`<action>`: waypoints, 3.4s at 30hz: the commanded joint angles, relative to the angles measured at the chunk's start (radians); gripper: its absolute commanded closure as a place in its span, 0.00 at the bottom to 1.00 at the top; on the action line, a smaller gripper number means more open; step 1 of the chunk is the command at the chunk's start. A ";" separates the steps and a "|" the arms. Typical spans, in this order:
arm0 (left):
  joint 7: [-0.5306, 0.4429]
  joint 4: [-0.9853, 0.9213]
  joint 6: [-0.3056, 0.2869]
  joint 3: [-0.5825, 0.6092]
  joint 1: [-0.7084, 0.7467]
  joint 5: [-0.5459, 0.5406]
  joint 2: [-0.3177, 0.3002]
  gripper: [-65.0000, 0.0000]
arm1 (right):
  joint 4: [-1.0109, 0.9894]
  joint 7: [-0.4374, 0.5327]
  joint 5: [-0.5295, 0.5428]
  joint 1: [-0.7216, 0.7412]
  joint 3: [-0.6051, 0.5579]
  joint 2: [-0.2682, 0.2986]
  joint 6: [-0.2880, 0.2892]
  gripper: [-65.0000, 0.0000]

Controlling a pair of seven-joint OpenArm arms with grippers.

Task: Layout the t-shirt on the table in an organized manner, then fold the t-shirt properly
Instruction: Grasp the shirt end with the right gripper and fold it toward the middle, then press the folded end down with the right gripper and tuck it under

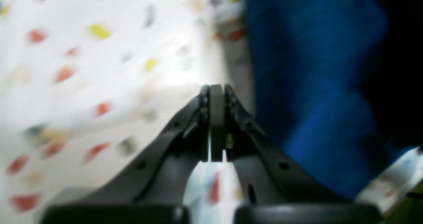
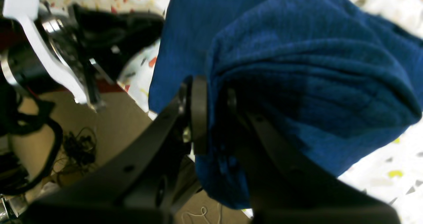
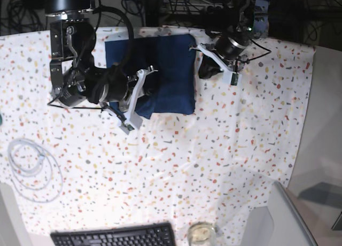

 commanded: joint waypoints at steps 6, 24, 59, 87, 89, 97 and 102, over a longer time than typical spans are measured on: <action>-0.018 0.015 -0.007 0.003 -0.013 -0.009 0.021 1.00 | 0.016 0.012 0.028 0.009 -0.001 -0.007 0.004 1.00; -0.020 0.105 -0.007 -0.037 0.056 -0.015 -0.075 1.00 | -0.023 -0.046 0.028 0.026 -0.001 -0.010 0.012 1.00; -0.018 0.142 -0.011 -0.607 0.196 -0.015 -0.113 1.00 | -0.184 -0.025 0.132 0.099 -0.002 -0.010 0.013 0.26; -0.018 0.107 -0.011 -0.614 0.153 -0.009 -0.114 1.00 | -0.021 -0.135 0.126 0.231 -0.427 0.010 0.004 0.39; -0.018 0.107 -0.011 -0.614 0.153 -0.009 -0.116 1.00 | 0.000 -0.132 0.126 0.230 -0.383 0.052 0.004 0.47; -0.018 0.107 -0.011 -0.615 0.153 -0.009 -0.116 1.00 | -0.069 -0.054 0.125 0.231 -0.317 0.182 0.004 0.86; -0.018 0.107 -0.011 -0.614 0.153 -0.009 -0.116 1.00 | -0.199 0.006 0.125 0.230 -0.318 0.208 0.004 0.99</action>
